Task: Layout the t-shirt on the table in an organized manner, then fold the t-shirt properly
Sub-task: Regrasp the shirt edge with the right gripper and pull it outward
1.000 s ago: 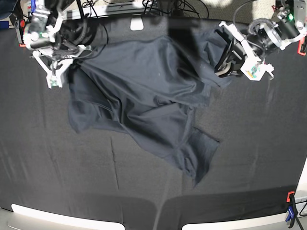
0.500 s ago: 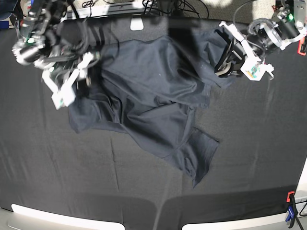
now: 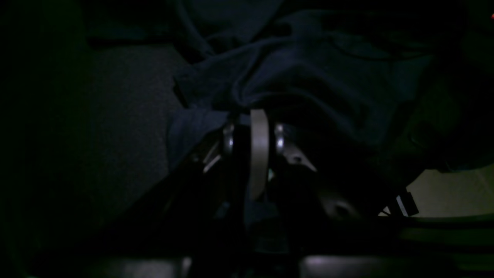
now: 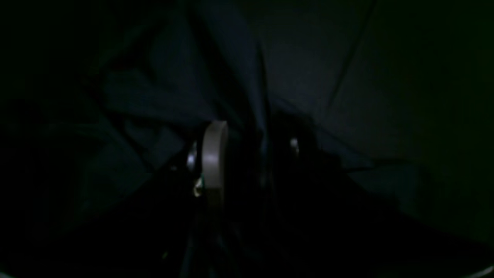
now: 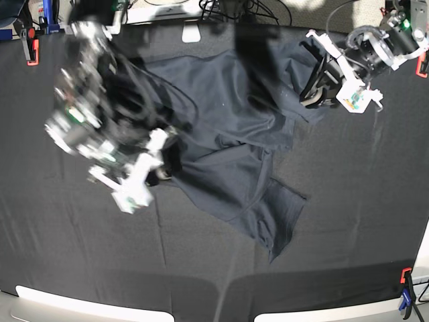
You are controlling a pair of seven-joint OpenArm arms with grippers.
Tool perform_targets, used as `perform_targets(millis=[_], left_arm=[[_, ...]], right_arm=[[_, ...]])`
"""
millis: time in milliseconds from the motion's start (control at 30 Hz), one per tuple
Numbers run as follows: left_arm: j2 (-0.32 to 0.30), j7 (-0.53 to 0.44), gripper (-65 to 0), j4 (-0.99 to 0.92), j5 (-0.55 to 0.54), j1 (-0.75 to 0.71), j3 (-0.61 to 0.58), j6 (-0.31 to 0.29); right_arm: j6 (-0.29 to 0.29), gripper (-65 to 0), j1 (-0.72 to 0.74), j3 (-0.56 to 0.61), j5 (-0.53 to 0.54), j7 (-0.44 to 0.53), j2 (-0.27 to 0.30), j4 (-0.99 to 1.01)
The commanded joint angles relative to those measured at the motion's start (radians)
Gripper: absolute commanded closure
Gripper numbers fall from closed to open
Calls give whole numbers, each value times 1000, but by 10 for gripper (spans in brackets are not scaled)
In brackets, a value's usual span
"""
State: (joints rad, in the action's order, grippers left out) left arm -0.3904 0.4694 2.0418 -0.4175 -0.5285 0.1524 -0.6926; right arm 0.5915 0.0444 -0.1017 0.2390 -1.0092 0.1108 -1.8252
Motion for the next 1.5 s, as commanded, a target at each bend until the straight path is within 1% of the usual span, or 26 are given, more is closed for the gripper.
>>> perform_targets(millis=[0, 100, 200, 367, 433, 500, 533, 600, 800, 967, 1133, 1233, 1367, 1467], left_arm=[[-6, -30, -42, 17, -17, 0, 6, -6], [-6, -30, -42, 17, -17, 0, 6, -6], [-6, -29, -42, 17, -17, 0, 6, -6], [-6, -30, -42, 17, -17, 0, 6, -6], [-6, -30, -42, 17, -17, 0, 6, -6], [-6, -29, -42, 17, -17, 0, 6, -6], [-6, -30, -42, 17, -17, 0, 6, -6], [-6, -30, -42, 17, -17, 0, 6, -6], [-6, -30, -42, 17, -17, 0, 6, -6], [-6, -30, -42, 17, -17, 0, 6, -6], [-6, -29, -42, 17, -16, 0, 6, -6], [-6, -29, -42, 17, -16, 0, 6, -6], [-6, -29, -42, 17, -16, 0, 6, -6], [-6, -29, -42, 17, -16, 0, 6, -6]], right_arm=[[-20, -193, 37, 11, -6, 29, 2, 13], [-42, -193, 76, 31, -56, 30, 2, 104], [-43, -193, 102, 29, -61, 29, 3, 185], [-43, -193, 128, 29, -112, 44, 3, 266], [-50, -193, 127, 29, -136, 70, 3, 278], [-77, -192, 127, 29, -135, 61, 2, 287], [-80, -192, 127, 30, -135, 48, 2, 289], [-80, -192, 127, 30, -135, 34, 3, 288], [-79, -192, 157, 30, -129, 33, 3, 287], [-79, -193, 205, 30, -127, -26, 6, 286], [-79, -193, 221, 30, -127, -50, 7, 286], [-79, -192, 221, 30, -128, -61, 21, 275], [-79, -193, 221, 26, -126, -90, 63, 232], [-79, -193, 217, -5, -69, -113, 87, 228]])
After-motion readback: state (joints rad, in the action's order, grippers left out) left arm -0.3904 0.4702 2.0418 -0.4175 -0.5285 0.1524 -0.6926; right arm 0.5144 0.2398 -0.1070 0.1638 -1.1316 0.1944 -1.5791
